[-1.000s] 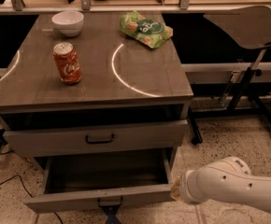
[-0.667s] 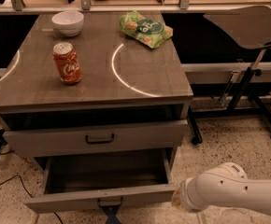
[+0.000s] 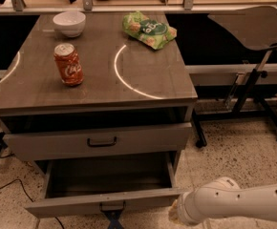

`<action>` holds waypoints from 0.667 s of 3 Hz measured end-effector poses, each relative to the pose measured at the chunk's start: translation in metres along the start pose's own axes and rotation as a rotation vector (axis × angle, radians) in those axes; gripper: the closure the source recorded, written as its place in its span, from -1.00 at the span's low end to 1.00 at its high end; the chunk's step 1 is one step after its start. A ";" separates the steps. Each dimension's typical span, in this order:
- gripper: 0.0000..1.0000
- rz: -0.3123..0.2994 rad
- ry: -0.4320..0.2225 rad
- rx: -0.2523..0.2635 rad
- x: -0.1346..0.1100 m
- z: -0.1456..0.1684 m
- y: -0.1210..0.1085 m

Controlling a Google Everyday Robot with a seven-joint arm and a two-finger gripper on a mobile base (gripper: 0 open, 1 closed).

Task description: Close middle drawer

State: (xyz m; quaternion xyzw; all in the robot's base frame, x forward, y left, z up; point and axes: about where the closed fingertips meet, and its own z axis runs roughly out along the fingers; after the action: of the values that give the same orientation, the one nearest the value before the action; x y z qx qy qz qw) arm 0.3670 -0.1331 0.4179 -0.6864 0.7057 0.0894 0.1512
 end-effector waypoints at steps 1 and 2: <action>1.00 -0.046 -0.054 0.034 -0.014 0.027 -0.022; 1.00 -0.088 -0.080 0.099 -0.026 0.035 -0.057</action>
Offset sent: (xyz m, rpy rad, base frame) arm 0.0747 0.0429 -0.0275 0.0925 -0.1581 0.0653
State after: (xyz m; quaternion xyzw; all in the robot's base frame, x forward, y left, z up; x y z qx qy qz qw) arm 0.4271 -0.0998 0.3986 -0.7042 0.6719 0.0752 0.2168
